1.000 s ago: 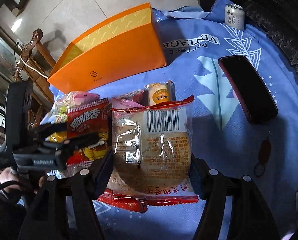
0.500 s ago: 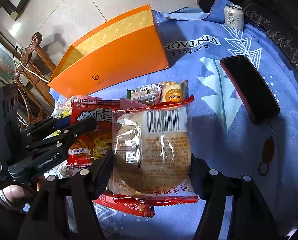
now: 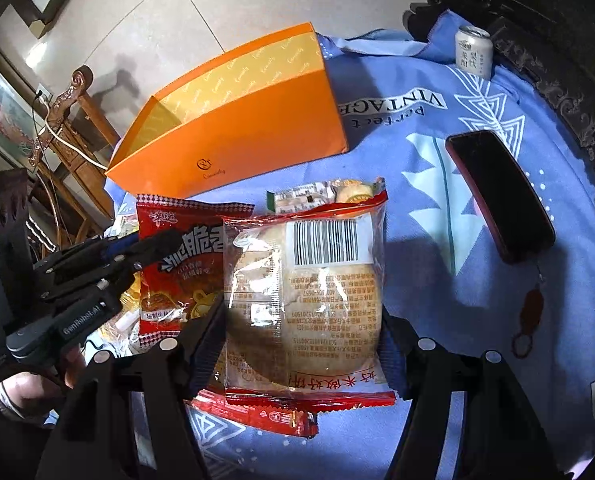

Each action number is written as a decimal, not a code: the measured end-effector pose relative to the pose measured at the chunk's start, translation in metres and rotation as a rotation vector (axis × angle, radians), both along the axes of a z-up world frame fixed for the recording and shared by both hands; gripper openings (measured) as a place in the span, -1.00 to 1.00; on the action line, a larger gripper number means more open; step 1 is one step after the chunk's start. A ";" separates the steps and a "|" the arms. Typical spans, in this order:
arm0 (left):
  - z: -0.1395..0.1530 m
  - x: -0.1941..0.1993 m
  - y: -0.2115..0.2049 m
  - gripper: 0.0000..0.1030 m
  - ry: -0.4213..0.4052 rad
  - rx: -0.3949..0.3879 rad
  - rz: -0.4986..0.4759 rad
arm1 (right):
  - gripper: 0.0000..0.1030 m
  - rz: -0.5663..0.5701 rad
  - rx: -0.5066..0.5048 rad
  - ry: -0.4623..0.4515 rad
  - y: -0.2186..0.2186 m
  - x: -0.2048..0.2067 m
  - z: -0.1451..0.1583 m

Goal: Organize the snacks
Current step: 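Carry both snacks over the orange box and open both grippers to drop them, then lower the right gripper to the pile and grasp the yellow cake pack, then grasp a yellow bread pack with the left gripper while the right lifts its pack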

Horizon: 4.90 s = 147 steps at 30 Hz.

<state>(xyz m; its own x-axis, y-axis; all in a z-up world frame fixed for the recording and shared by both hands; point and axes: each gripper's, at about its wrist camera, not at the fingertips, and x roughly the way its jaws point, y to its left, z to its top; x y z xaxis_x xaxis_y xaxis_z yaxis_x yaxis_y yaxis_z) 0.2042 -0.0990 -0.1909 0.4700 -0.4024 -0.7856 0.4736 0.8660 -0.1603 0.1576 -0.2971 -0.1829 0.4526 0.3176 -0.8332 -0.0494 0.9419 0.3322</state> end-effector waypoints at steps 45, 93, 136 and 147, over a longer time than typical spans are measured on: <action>0.181 0.125 0.106 -0.83 -0.368 -0.117 0.239 | 0.32 0.134 -0.056 -0.396 0.076 0.170 0.141; 0.102 -0.055 0.196 0.92 -0.080 -0.081 0.533 | -0.16 -0.262 0.038 0.296 0.019 -0.012 -0.084; -0.032 0.039 0.096 0.91 0.238 0.007 0.318 | -0.31 -0.315 -0.081 0.153 -0.005 -0.046 -0.009; -0.072 0.043 0.064 0.20 0.308 0.108 0.215 | -0.30 -0.304 -0.083 0.071 0.001 -0.057 0.023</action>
<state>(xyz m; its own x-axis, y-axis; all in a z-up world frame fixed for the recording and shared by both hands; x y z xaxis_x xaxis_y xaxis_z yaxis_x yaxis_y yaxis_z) 0.2467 -0.0350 -0.2628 0.2702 -0.2273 -0.9356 0.2231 0.9601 -0.1689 0.1003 -0.2958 -0.1603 0.4561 0.1060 -0.8836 0.2593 0.9339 0.2460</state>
